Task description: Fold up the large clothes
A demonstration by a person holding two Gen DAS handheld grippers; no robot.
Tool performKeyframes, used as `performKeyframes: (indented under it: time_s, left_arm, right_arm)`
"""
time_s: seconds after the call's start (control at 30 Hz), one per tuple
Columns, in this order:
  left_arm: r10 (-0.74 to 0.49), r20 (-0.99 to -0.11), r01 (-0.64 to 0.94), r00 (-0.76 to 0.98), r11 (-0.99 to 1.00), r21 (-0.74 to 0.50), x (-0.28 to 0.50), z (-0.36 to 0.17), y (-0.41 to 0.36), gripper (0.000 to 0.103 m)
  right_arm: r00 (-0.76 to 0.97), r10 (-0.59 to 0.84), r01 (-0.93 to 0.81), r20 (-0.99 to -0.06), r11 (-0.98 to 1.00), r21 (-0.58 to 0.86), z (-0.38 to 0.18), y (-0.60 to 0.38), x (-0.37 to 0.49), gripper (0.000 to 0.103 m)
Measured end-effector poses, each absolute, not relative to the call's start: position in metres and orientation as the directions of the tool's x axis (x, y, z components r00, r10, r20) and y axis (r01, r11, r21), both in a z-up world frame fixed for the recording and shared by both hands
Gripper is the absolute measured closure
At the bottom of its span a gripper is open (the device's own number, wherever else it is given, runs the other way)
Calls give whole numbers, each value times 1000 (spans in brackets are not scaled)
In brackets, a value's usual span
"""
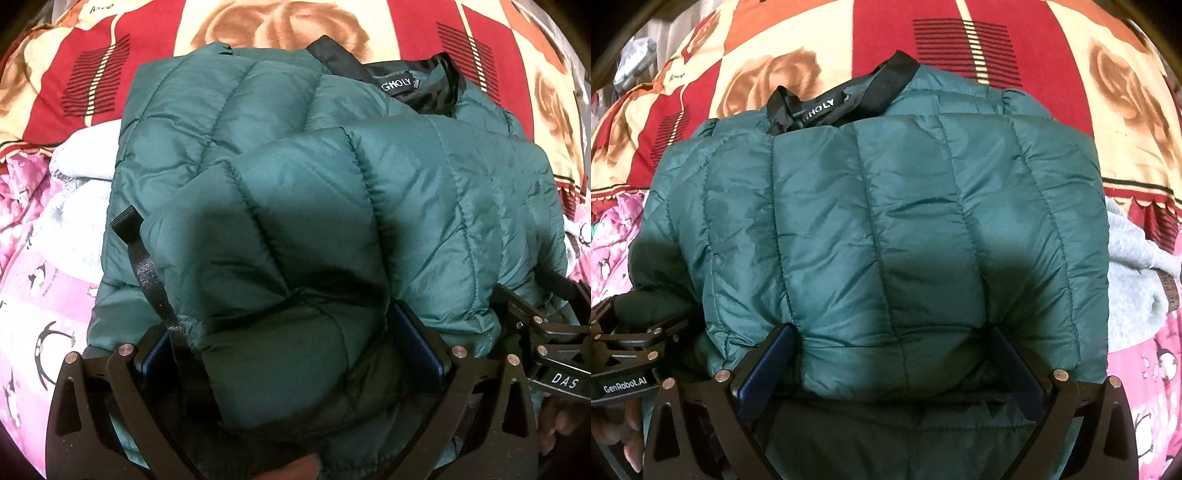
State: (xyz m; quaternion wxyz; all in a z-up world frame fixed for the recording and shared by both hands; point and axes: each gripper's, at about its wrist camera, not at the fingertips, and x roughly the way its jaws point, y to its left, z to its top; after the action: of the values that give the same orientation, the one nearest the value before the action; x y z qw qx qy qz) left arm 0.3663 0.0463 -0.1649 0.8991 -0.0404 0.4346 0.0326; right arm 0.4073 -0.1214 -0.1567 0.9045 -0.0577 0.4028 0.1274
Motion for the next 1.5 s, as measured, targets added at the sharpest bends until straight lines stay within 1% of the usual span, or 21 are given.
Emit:
performKeyframes:
  time_s: [0.43,0.73,0.83,0.9,0.93,1.0,1.07,1.1,1.2,1.3,1.4,1.5]
  left_arm:
    - [44,-768,-104,638,994,-29,361,-169,41,0]
    - [28,-776,-103,630,994,-48,365,-171,45,0]
    - [30,-794,-101,607,994,-40,368,-170,45,0]
    - [12,-822,-81,570,996,-42,370,-163,47,0]
    - [4,-831,-74,556,996,-45,369,-158,49,0]
    - [-28,-819,-86,573,992,-94,355,-140,62,0]
    - [-44,-796,-100,604,986,-131,335,-121,79,0]
    - [-39,-790,-106,612,986,-131,327,-114,87,0]
    - [-5,-781,-110,625,990,-94,296,-101,111,0]
    - [23,-786,-97,618,994,-48,259,-103,140,0]
    - [55,-777,-93,628,996,-5,218,-111,164,0]
    - [64,-771,-103,634,995,-2,183,-124,185,0]
  right_arm:
    - [641,195,-280,-743,960,11,-157,-125,411,0]
    - [649,203,-280,-734,960,17,-158,-124,407,0]
    - [619,249,-298,-745,952,70,-148,-131,407,0]
    - [588,277,-313,-760,944,102,-130,-139,405,7]
    - [583,294,-318,-757,940,121,-114,-147,400,11]
    - [609,313,-341,-729,933,116,-79,-165,382,11]
    - [632,291,-350,-718,934,70,-58,-179,366,11]
    - [641,261,-348,-722,937,30,-47,-190,354,11]
    - [643,218,-343,-734,939,-22,-38,-216,324,11]
    - [627,214,-343,-749,939,-18,-47,-240,295,11]
    - [588,217,-342,-779,940,3,-76,-261,260,11]
    - [576,219,-332,-787,943,20,-97,-275,238,11]
